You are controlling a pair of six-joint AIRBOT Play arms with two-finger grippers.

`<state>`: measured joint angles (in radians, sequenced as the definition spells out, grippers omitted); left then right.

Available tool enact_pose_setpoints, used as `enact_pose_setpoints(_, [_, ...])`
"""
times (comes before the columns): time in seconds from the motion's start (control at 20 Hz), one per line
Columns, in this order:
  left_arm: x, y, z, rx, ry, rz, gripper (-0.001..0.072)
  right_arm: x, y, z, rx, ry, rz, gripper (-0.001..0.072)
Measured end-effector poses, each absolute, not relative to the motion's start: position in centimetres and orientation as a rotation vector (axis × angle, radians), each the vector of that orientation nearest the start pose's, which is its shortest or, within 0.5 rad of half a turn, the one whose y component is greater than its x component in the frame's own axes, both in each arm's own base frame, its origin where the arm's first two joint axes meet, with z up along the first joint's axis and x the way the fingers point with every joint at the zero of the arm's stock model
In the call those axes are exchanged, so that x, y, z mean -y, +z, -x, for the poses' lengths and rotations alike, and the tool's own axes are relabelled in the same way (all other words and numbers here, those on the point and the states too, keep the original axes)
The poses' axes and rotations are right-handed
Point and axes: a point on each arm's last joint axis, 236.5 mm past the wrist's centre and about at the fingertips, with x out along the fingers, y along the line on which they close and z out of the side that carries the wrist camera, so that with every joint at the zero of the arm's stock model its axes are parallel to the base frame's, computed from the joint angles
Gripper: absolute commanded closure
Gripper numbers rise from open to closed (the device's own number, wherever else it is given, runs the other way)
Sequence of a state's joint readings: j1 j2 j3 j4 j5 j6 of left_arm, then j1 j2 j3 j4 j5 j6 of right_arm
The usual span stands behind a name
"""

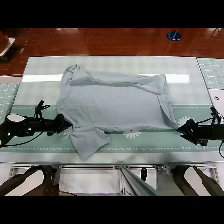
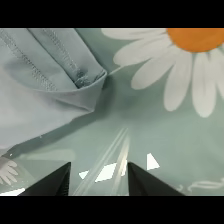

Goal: Fold the shirts.

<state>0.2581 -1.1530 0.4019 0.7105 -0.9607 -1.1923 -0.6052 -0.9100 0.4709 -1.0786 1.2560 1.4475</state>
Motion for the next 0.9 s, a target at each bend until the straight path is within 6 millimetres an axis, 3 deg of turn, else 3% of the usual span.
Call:
enact_pose_setpoints(0.25, [8.7, -11.3, -24.7, -1.395, -0.191, 0.844, 0.0688, 0.4, -9.0, -22.8, -1.442, -0.107, -0.878, 0.03])
enact_pose_setpoints(0.65, [8.6, -11.3, -24.8, -1.392, -0.189, 0.842, 0.0688, -0.8, -11.1, -25.3, -1.492, -0.1, -0.957, 0.0406])
enact_pose_setpoints(0.75, [8.6, -11.3, -24.8, -1.391, -0.189, 0.843, 0.0688, -0.7, -11.4, -26.4, -1.454, -0.112, -0.982, 0.0491])
enact_pose_setpoints(0.85, [8.7, -11.2, -25.1, -1.379, -0.19, 0.855, 0.0688, -0.5, -11.6, -27.6, -1.408, -0.118, -0.997, 0.0688])
enact_pose_setpoints(0.9, [8.7, -11.1, -25.3, -1.369, -0.192, 0.86, 0.0688, -0.6, -11.5, -28.1, -1.386, -0.104, -1.005, 0.0688])
